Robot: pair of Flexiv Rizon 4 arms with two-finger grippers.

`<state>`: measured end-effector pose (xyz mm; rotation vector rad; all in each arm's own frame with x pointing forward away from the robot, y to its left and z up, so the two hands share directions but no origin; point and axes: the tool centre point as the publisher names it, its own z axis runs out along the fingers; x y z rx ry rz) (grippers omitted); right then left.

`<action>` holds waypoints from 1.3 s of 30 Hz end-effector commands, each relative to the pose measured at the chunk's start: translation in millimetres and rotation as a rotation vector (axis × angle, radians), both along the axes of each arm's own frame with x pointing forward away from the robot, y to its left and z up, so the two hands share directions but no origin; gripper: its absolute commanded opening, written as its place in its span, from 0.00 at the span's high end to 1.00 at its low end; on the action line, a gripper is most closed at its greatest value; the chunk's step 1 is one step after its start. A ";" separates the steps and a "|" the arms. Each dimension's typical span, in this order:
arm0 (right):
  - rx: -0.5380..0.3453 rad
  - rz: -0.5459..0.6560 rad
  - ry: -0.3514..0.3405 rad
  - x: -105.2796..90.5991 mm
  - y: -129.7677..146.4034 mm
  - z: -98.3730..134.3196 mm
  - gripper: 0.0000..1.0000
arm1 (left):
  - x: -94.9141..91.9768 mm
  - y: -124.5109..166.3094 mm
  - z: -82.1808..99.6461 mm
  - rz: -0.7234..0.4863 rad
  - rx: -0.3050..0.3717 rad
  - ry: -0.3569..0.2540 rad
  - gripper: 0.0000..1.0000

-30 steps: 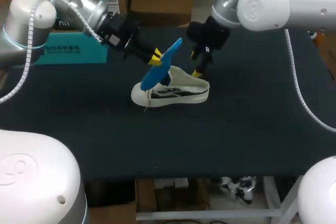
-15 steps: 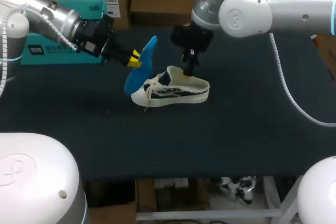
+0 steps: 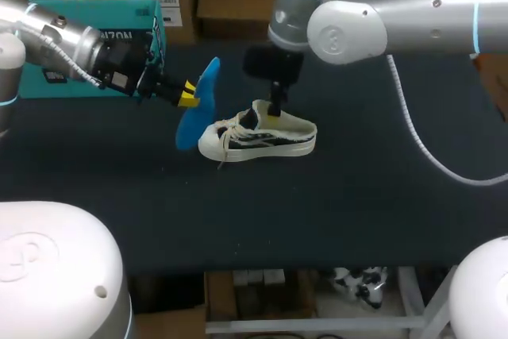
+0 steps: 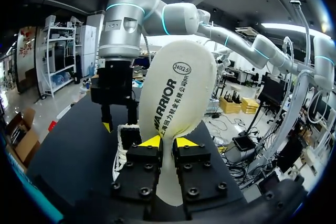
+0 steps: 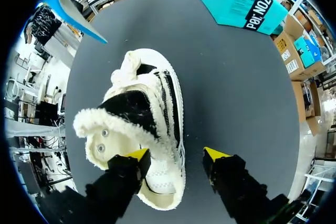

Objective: Open the shoe tongue, take the insole out of the shoe, put the insole back into the shoe, and pack the shoe into the shoebox

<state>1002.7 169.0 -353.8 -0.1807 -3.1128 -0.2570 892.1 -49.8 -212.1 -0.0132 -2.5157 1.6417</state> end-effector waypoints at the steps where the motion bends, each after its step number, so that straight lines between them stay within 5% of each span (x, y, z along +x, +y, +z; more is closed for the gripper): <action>1: -0.047 -0.008 0.014 4.8 5.6 -2.1 1.00 | 0.4 0.4 -1.4 0.007 0.000 0.001 1.00; 16: -0.047 -0.123 0.016 -7.4 0.9 3.6 1.00 | 12.2 -8.6 -0.3 -0.061 -0.005 0.000 1.00; 39: 0.205 -0.754 0.062 -65.3 -15.1 25.6 1.00 | 58.3 -66.3 26.8 -0.553 -0.113 -0.085 1.00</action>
